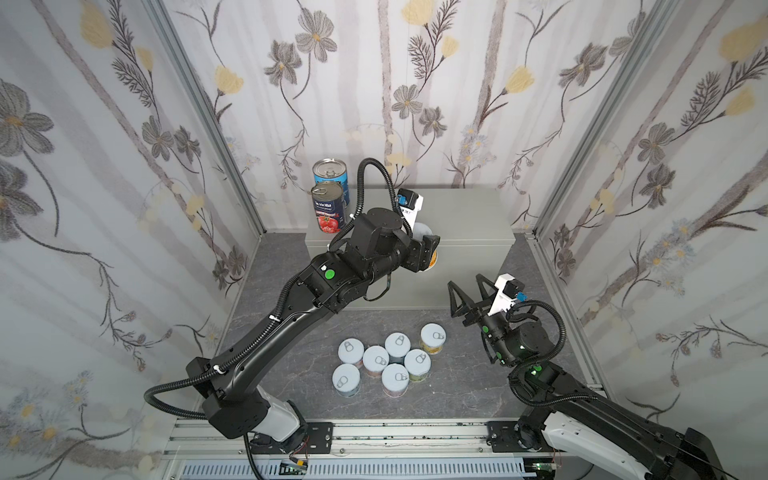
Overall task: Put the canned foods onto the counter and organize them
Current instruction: 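Carry the can over the cabinet top beside the blue Progresso can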
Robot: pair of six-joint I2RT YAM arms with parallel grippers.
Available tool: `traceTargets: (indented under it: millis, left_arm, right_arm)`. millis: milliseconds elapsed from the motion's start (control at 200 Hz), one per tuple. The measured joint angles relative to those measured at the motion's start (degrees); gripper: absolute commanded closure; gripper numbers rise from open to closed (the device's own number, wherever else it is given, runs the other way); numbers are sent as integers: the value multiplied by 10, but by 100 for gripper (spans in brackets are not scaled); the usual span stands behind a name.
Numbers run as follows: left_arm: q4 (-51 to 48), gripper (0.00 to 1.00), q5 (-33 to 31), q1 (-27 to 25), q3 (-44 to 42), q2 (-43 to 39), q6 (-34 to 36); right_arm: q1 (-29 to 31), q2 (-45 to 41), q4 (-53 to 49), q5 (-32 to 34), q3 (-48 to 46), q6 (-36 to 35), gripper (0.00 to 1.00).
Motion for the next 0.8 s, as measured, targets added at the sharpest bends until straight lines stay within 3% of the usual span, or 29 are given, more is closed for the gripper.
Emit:
traceTargets:
  millis: [560, 804]
  left_arm:
    - [-30, 100, -182, 9, 169, 127, 142]
    - [-38, 100, -215, 37, 217, 178, 154]
  right_arm:
    - [0, -14, -2, 13, -12, -6, 0]
    - [0, -32, -16, 13, -19, -1, 0]
